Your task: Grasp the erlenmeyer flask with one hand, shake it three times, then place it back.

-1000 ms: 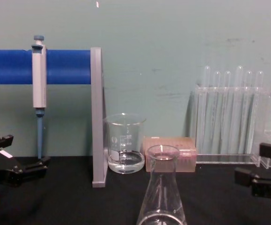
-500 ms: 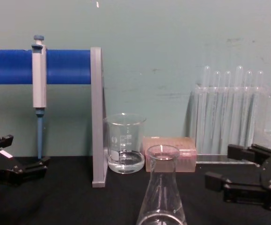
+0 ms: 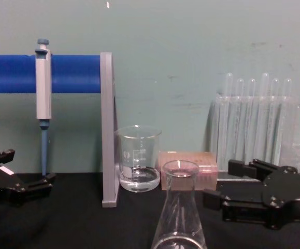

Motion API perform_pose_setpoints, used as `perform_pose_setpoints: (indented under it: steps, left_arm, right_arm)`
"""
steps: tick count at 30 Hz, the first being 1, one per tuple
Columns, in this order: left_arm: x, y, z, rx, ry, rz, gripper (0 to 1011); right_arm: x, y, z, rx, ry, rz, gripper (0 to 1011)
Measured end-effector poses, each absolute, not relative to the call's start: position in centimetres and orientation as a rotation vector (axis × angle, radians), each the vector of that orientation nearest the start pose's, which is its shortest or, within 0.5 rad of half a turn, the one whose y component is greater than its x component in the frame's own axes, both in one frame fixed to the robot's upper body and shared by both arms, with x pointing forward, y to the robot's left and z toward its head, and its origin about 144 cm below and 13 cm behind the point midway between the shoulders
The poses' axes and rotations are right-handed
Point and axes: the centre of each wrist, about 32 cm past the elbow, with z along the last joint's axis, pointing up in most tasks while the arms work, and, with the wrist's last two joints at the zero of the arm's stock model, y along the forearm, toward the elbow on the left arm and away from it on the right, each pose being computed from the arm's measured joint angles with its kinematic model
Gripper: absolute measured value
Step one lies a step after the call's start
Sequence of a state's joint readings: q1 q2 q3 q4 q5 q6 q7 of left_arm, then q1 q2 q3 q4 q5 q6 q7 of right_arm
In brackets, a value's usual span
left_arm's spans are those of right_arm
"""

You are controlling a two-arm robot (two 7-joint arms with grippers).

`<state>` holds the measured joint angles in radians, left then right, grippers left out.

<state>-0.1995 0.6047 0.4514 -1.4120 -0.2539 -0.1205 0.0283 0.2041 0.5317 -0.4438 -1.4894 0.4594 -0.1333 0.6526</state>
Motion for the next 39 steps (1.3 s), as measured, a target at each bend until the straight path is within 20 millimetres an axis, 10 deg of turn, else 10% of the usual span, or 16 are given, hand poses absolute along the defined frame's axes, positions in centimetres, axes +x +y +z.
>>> perform_pose_setpoints:
  steps: [39]
  left_arm:
    - [48.9,31.0,114.0,0.304,-0.285,1.248,1001]
  right_arm:
    - [53.8,-23.7,114.9,-0.053,-0.035,-0.493,1002]
